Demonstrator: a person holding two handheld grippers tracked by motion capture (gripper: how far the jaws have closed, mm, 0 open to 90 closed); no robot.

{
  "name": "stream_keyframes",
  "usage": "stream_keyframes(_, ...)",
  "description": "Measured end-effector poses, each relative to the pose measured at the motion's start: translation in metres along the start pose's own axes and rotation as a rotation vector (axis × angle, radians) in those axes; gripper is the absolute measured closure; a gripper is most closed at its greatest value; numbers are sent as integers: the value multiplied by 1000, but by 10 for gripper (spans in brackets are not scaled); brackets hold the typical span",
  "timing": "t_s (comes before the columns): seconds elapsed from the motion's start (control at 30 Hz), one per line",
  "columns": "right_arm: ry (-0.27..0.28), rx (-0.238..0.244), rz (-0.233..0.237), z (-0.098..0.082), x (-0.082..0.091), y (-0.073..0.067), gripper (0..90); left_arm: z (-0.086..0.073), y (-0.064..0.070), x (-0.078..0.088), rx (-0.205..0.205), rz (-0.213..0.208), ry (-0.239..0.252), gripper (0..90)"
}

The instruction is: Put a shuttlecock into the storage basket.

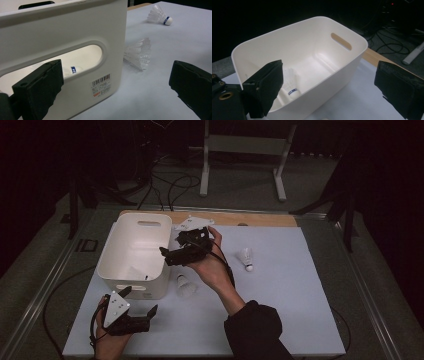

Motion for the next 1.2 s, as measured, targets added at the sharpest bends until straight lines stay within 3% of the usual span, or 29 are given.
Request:
stream_keyframes(0.7,0,1,-66,1,5,24,86,0,1,0,0,-2,4,0)
stream_keyframes(1.2,-2,-27,-118,-1,8,43,86,0,1,0,-3,-3,1,0)
Point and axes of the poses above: each handheld gripper's, and its own axes: x roughly backward along the jaws, z roughly out of its top, y roughly to its right, the point moved 3 cm from there along -x, roughly forward along the jaws, and after that the axes turned 10 degrees about -z, right-handed, at the moved point
